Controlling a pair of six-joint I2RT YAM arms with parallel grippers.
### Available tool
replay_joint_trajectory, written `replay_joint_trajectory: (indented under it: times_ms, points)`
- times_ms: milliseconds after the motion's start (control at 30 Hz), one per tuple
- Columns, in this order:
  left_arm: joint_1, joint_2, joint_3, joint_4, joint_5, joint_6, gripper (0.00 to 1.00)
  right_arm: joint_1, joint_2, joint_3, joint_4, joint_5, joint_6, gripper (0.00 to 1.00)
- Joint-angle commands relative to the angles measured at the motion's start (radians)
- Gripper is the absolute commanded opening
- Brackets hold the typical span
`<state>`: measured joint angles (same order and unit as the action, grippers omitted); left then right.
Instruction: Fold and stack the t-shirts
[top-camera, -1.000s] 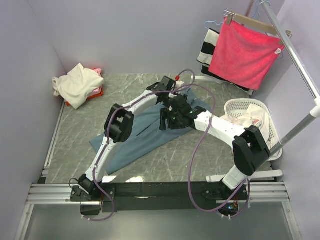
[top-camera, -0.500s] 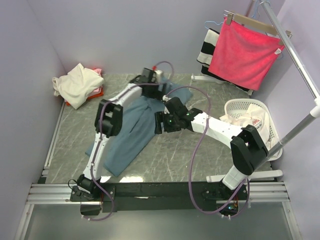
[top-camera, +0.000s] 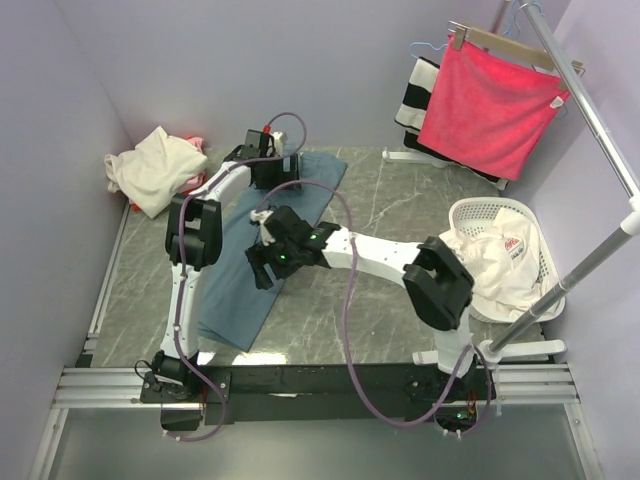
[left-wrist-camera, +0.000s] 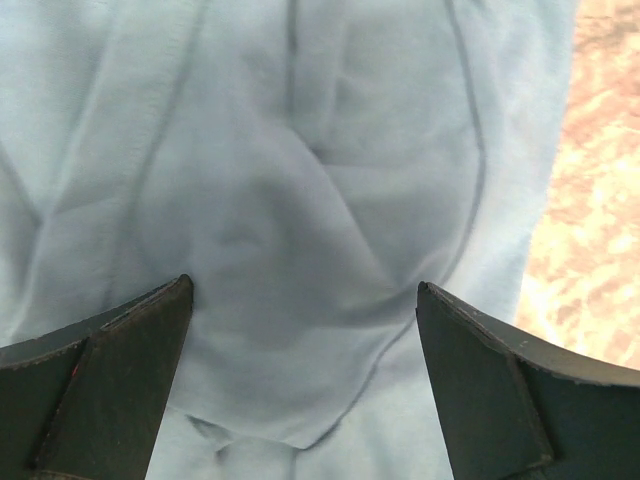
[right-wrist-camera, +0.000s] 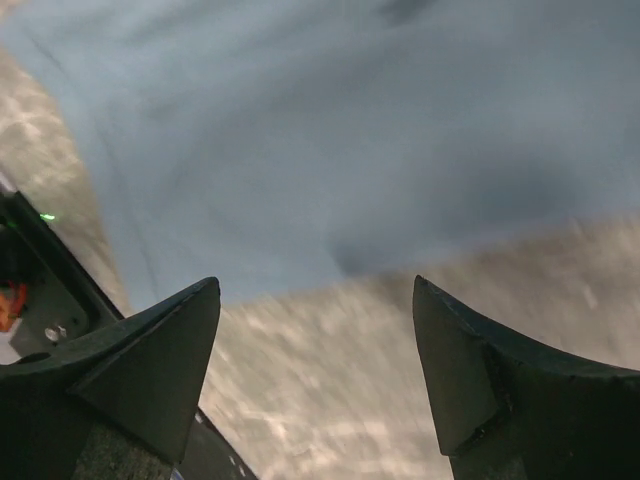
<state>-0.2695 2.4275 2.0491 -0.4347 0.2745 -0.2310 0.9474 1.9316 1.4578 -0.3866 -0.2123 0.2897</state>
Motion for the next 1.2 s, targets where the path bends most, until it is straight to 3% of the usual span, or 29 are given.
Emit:
replay_joint_trajectory:
  times_ms: [0,200,433,767,1167]
  points:
    - [-0.010,-0.054,-0.010,0.011,0.069,-0.030,0.99,0.014,0.104,0.180,-0.004,-0.093,-0.078,0.84]
    - [-0.010,-0.054,-0.027,-0.004,0.066,-0.011,0.99,0.014,0.230,0.228,-0.041,-0.114,-0.052,0.84]
    - [-0.010,-0.077,-0.046,0.019,0.100,-0.045,0.99,-0.005,0.248,0.124,-0.107,0.025,-0.004,0.85]
    - [-0.025,-0.142,-0.162,0.091,0.129,-0.119,1.00,-0.111,0.050,-0.221,-0.106,0.172,0.074,0.85]
    - [-0.114,-0.255,-0.317,0.166,0.104,-0.202,1.00,-0.194,-0.190,-0.473,-0.156,0.355,0.141,0.86]
